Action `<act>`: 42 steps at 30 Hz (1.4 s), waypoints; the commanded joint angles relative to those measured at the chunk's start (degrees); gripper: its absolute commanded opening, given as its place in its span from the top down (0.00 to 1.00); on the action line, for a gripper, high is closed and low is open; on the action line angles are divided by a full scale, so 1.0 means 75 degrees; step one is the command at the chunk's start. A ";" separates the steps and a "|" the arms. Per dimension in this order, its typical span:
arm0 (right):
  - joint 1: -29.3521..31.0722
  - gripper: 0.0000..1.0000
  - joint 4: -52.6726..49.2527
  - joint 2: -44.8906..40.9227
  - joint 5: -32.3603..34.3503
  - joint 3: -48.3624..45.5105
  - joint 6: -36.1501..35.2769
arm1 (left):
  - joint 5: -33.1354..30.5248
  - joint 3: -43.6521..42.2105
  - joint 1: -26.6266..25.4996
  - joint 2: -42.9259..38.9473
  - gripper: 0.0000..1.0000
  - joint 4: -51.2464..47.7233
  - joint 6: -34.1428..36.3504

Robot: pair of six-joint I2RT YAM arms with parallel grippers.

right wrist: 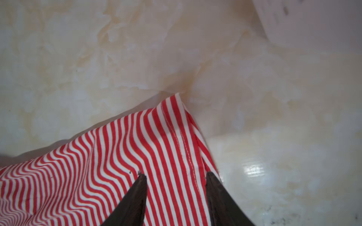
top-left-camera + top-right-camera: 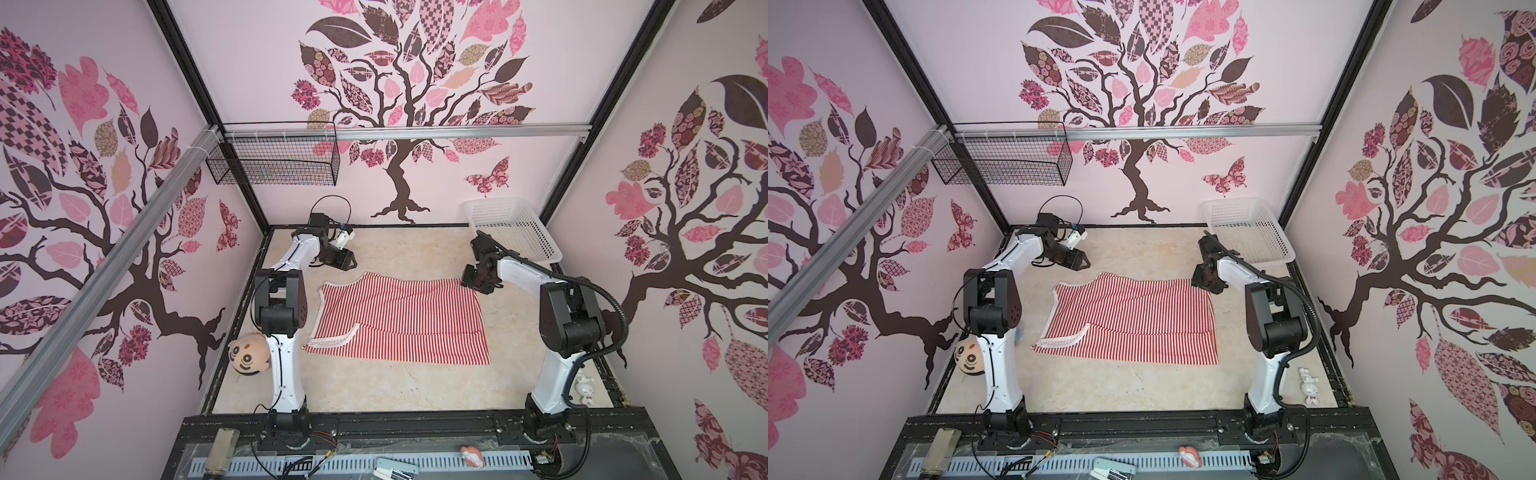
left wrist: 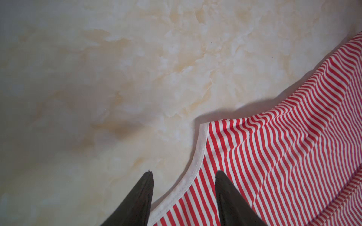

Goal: Fold and stack the tank tops

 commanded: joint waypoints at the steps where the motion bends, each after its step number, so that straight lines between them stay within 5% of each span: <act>1: -0.0002 0.48 -0.0155 0.0292 0.0063 0.0456 -0.0124 | 0.0473 0.0514 -0.0153 0.0380 0.45 -0.0190 -0.0327; 16: -0.0119 0.53 -0.0245 0.1571 0.0618 0.1777 -0.0063 | 0.1191 0.2149 -0.0153 0.1764 0.45 -0.0369 -0.1188; 26: -0.0228 0.58 -0.0542 0.2013 0.1300 0.2290 -0.0126 | 0.1346 0.2162 -0.0153 0.1981 0.47 -0.0550 -0.1199; 42: -0.0388 0.65 -0.0186 0.1741 -0.0093 0.1974 -0.0133 | 0.1194 0.2389 -0.0167 0.2175 0.48 -0.0763 -0.1338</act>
